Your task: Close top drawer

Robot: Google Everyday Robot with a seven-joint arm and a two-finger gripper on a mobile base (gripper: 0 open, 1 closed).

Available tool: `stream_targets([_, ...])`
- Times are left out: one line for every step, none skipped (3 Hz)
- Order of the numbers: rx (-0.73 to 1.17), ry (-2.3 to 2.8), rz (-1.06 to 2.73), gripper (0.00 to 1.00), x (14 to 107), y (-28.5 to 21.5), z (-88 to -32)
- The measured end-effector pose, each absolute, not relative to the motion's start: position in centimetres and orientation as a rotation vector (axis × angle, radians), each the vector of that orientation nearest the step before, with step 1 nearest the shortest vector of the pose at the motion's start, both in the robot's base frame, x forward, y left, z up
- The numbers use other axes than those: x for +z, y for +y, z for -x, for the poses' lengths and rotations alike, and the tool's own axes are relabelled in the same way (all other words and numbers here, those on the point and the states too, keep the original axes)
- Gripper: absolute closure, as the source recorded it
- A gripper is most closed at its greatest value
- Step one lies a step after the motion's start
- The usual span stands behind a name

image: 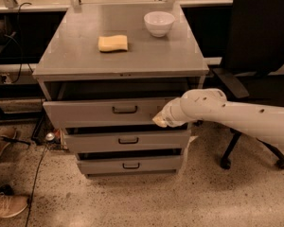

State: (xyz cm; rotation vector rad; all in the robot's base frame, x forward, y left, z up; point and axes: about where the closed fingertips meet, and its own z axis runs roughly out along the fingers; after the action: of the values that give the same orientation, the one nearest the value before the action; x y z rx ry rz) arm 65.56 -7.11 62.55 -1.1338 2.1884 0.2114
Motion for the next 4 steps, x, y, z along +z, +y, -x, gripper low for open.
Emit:
stream_targets([0.198,2.183,1.092,1.00,63.0,-8.1,-66.2])
stream_targets([0.192,2.166,1.058,1.00,63.6,-8.4,-67.5])
stream_targets([0.192,2.166,1.058,1.00,63.6,-8.4,-67.5])
stream_targets([0.187,2.176,1.049,1.00,63.2,-8.8,-67.6])
